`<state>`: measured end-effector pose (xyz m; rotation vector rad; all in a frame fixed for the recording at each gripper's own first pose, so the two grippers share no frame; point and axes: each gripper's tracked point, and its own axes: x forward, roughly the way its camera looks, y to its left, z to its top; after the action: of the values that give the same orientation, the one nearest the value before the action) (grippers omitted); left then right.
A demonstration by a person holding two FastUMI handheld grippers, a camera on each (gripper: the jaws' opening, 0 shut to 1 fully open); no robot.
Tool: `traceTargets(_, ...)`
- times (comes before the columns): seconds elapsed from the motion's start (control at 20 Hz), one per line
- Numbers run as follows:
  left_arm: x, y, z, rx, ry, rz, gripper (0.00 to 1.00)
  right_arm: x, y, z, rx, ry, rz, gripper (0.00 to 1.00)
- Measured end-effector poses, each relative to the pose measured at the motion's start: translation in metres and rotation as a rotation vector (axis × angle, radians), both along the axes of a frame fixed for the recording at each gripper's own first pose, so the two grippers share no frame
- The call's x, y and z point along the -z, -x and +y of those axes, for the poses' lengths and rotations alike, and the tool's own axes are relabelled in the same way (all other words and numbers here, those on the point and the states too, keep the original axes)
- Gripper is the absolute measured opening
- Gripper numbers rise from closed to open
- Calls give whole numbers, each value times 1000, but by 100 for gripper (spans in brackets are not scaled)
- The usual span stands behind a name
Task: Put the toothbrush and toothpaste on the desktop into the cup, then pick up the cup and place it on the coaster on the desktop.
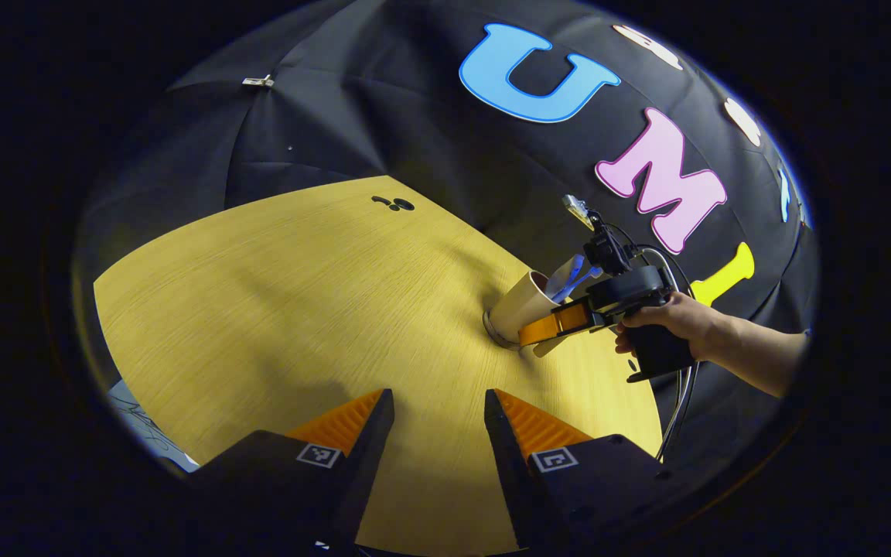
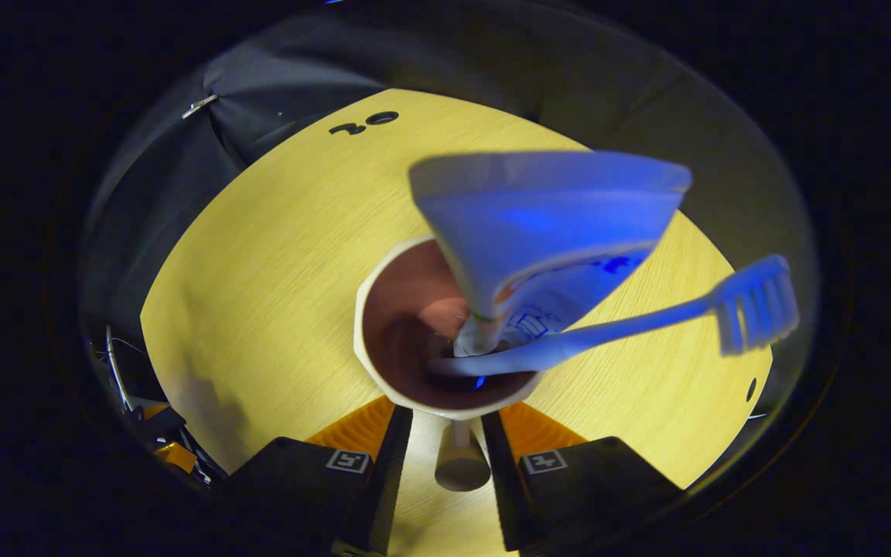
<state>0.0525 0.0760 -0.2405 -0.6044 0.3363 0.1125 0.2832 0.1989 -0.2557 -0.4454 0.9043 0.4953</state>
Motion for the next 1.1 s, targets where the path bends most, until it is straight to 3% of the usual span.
traceTargets(0.5, -37, 4, -8, 80, -61, -21, 75, -49, 44, -10, 2, -108, -10, 91)
traceTargets(0.7, -59, 4, -20, 127, -98, -46, 75, -86, 68, -14, 24, -189, -84, 98)
traceTargets(1.1, -104, 2, -50, 236, -181, -115, 75, -175, 118, -39, 87, -374, -355, 99)
